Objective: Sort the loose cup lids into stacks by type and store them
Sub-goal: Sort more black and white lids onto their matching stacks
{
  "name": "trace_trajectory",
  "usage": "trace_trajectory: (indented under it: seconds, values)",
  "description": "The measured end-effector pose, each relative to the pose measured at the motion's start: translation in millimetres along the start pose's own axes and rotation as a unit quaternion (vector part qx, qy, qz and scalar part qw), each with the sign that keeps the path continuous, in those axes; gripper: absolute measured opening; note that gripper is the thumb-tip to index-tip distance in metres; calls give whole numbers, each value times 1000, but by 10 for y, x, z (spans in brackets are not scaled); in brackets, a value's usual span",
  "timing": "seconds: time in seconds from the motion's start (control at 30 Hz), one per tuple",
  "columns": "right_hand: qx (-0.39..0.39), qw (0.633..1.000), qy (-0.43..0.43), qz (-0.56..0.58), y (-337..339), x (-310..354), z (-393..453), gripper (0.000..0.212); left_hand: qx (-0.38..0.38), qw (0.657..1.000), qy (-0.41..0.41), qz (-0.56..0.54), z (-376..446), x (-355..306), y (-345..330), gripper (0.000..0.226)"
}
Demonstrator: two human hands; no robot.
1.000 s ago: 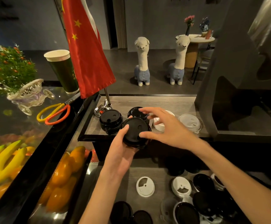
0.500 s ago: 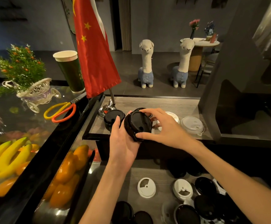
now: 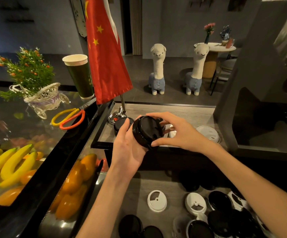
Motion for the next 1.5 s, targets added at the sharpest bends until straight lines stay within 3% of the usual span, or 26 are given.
trace_trajectory:
  seconds: [0.1, 0.3, 0.53, 0.87, 1.0, 1.2, 1.5]
  values:
    - [16, 999, 1, -43, 29, 6, 107, 79, 5, 1000, 11, 18, 11, -60, 19, 47]
    - [65, 994, 36, -84, 94, 95, 238, 83, 23, 999, 22, -6, 35, -204, 33, 57]
    - [65, 993, 29, -89, 142, 154, 299, 83, 5, 1000, 4, 12, 70, -248, 15, 61]
    - [-17, 997, -6, -78, 24, 256, 277, 84, -40, 999, -26, 9, 157, -276, -12, 59]
    - [-69, 994, -82, -28, -81, 225, 252, 75, -33, 998, -60, 12, 159, -261, -28, 54]
    - [-67, 993, -93, 30, -167, 265, 246, 70, -10, 996, -84, 25, 131, -272, 31, 45]
    - [-75, 990, -104, 63, -123, 275, 243, 78, 77, 994, -52, 50, 201, -330, 228, 47]
Point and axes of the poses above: each hand's wrist, its own z-axis towards the middle knuckle, its own y-axis out of the back of the hand, x = y × z, the point moved 5 cm from there along z, towards the middle knuckle
